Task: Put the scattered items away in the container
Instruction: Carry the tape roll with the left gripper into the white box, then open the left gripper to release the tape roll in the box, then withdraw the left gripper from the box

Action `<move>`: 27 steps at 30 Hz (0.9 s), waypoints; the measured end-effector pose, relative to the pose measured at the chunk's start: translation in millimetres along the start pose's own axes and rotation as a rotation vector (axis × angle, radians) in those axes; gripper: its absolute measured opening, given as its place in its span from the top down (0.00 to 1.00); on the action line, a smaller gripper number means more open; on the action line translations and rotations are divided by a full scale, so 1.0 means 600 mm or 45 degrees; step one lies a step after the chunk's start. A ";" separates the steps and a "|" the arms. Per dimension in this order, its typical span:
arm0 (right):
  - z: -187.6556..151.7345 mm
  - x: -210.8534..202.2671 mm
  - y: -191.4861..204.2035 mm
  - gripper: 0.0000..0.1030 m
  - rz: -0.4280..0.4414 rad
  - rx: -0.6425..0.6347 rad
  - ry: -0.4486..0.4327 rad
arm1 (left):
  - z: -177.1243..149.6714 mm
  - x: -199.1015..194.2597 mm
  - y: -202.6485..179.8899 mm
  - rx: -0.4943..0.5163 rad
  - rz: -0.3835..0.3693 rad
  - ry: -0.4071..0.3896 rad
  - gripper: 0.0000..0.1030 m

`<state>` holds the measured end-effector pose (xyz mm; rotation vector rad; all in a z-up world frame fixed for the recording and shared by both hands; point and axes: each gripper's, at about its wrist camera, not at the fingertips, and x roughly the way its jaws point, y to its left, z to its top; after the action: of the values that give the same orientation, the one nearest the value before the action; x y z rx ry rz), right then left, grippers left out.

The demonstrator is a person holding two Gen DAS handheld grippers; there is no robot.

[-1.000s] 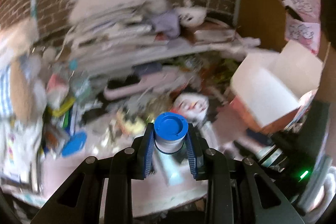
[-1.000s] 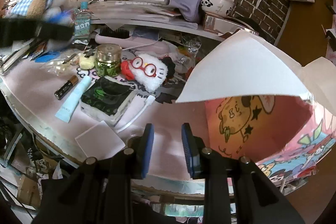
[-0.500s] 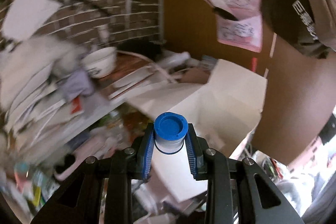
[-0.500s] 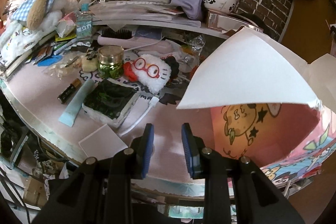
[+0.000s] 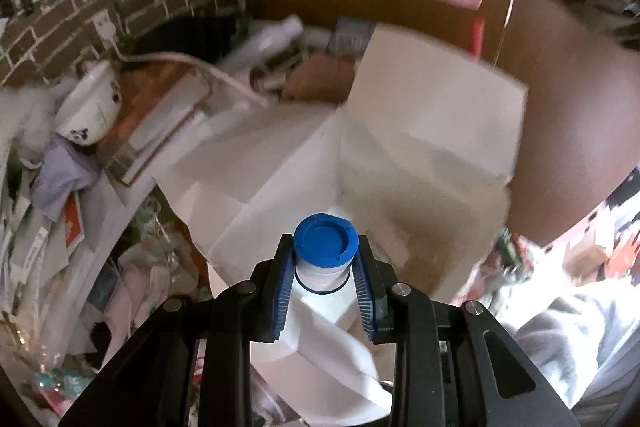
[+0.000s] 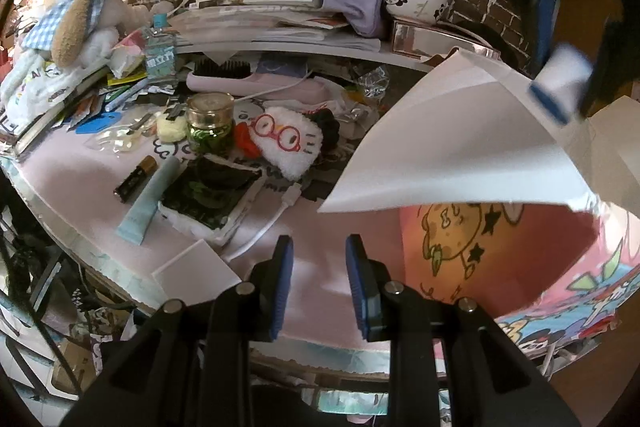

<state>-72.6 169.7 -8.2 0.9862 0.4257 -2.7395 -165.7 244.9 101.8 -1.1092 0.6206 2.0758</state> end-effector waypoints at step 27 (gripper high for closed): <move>-0.022 0.011 0.000 0.76 0.038 0.012 0.019 | -0.097 -0.122 0.007 -0.057 0.244 -0.387 0.08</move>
<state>-69.8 173.3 -22.1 1.0072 0.3977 -2.7120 -109.8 177.1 134.3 -0.7582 0.5485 2.3728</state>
